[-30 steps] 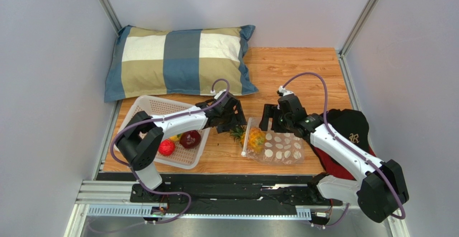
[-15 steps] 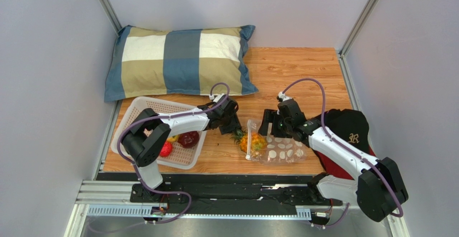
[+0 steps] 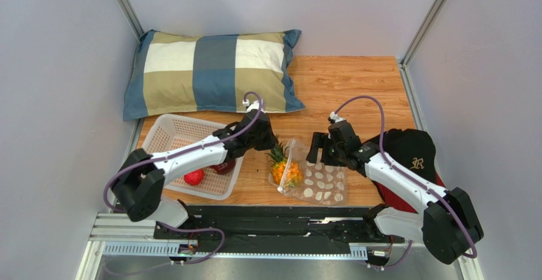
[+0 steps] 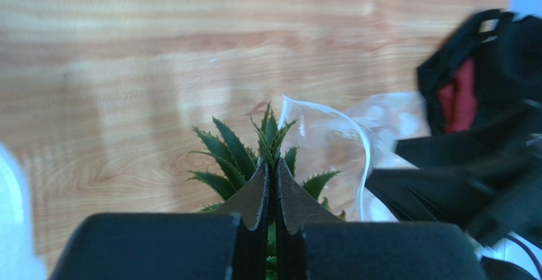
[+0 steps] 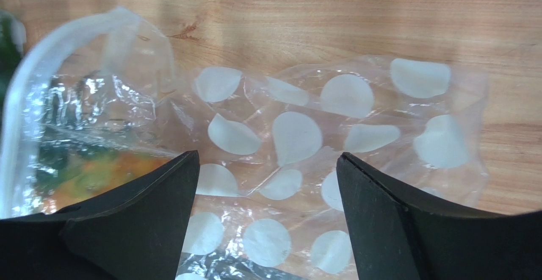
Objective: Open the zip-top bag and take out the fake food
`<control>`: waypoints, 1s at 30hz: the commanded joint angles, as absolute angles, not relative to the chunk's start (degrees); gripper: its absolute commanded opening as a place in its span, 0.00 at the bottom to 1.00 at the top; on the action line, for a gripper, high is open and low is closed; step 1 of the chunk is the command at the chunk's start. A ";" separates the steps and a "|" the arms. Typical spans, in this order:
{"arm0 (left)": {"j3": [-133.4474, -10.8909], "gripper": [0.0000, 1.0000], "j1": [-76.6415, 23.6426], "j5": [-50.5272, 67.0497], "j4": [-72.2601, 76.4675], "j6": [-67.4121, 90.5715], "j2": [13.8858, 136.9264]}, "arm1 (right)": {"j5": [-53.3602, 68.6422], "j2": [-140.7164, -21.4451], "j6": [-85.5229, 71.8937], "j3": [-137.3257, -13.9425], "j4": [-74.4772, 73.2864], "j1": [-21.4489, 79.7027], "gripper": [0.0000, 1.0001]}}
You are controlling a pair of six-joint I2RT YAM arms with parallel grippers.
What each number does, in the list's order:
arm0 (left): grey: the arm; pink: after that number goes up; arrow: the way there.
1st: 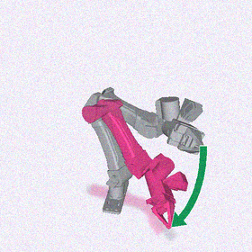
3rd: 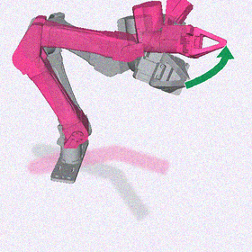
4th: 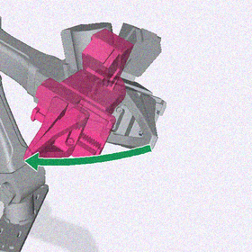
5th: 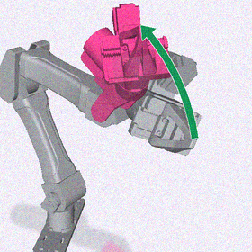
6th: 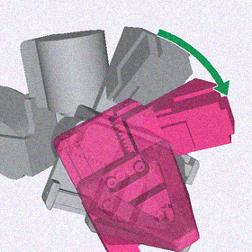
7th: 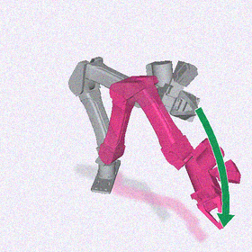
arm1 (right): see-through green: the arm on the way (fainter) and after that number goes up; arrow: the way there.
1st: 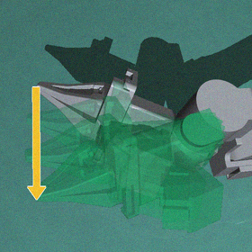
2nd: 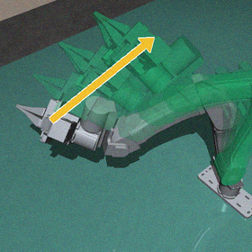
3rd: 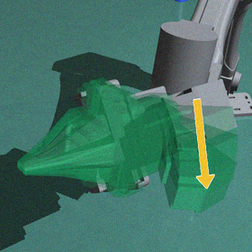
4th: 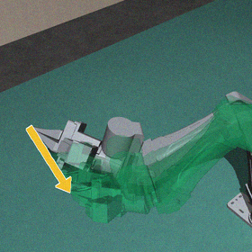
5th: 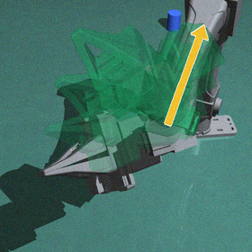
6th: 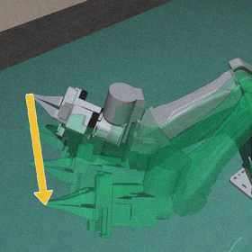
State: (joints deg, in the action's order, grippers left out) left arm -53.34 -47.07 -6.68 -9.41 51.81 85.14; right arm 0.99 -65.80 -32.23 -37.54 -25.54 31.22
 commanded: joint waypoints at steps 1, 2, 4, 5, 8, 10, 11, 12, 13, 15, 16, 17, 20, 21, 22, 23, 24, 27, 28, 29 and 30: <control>-54.75 0.00 -48.16 -9.85 -8.44 42.48 76.22 | -2.81 -64.16 -32.70 -37.62 -23.91 31.11 0.84; -55.02 0.00 -48.25 -9.93 -8.52 41.49 75.24 | -2.90 -64.16 -32.78 -37.62 -23.82 31.11 0.84; -55.81 0.00 -48.34 -10.19 -9.93 39.04 72.27 | -3.77 -64.16 -32.78 -37.18 -23.73 31.11 0.84; -55.98 0.00 -48.34 -10.46 -10.28 38.33 71.20 | -4.13 -64.16 -32.96 -36.92 -23.64 31.11 0.84; -55.64 0.00 -48.34 -11.77 -10.63 36.30 66.72 | -5.36 -64.07 -33.75 -35.07 -22.68 31.11 0.85; -56.16 0.00 -48.34 -12.39 -10.98 34.29 63.83 | -6.32 -64.07 -34.98 -32.97 -20.93 31.03 0.85; -56.60 0.00 -48.34 -12.74 -11.68 33.67 63.03 | -6.50 -64.42 -35.42 -32.09 -20.05 31.03 0.85; -57.65 0.00 -48.43 -12.92 -12.91 33.05 62.32 | -6.42 -64.86 -36.03 -31.47 -18.12 30.85 0.85; -58.09 0.00 -48.43 -12.75 -13.27 31.83 61.18 | -5.81 -65.47 -36.91 -30.94 -17.24 30.76 0.85; -58.97 0.00 -48.43 -12.31 -14.49 31.12 60.12 | -5.10 -67.76 -37.26 -30.50 -15.74 30.67 0.85; -59.41 0.00 -48.43 -13.35 -15.72 30.94 58.81 | -5.01 -68.55 -37.44 -30.67 -15.56 30.67 0.84; -59.76 0.00 -48.60 -14.32 -16.69 30.59 58.02 | -5.27 -69.60 -37.44 -30.76 -15.64 30.59 0.85; -60.64 0.00 -48.96 -22.48 -21.61 29.10 53.19 | -5.98 -70.75 -37.01 -31.20 -15.64 30.41 0.85; -61.34 0.00 -48.96 -25.02 -24.49 28.74 51.87 | -6.24 -71.10 -36.91 -31.29 -15.73 30.32 0.85; -61.61 0.00 -48.96 -30.01 -25.83 28.04 49.51 | -6.68 -71.10 -36.74 -31.38 -15.56 29.97 0.85; -61.96 0.00 -48.96 -32.32 -27.06 27.69 48.44 | -6.85 -71.28 -36.30 -31.46 -15.64 30.06 0.85; -63.01 0.00 -48.96 -34.69 -30.64 27.77 47.64 | -6.94 -71.54 -36.04 -31.90 -15.73 29.88 0.85; -63.37 0.00 -48.95 -40.59 -35.40 28.30 45.44 | -8.00 -72.16 -34.99 -33.92 -16.96 29.79 0.85; -63.46 0.00 -48.87 -43.74 -37.42 30.91 45.09 | -8.17 -72.59 -34.89 -34.45 -17.22 29.71 0.85; -63.54 0.00 -48.87 -45.25 -39.53 32.42 45.09 | -8.00 -72.68 -34.54 -35.06 -17.49 29.71 0.85; -63.11 0.00 -48.87 -46.92 -43.99 36.09 44.91 | -8.00 -72.86 -34.28 -35.68 -18.01 29.71 0.85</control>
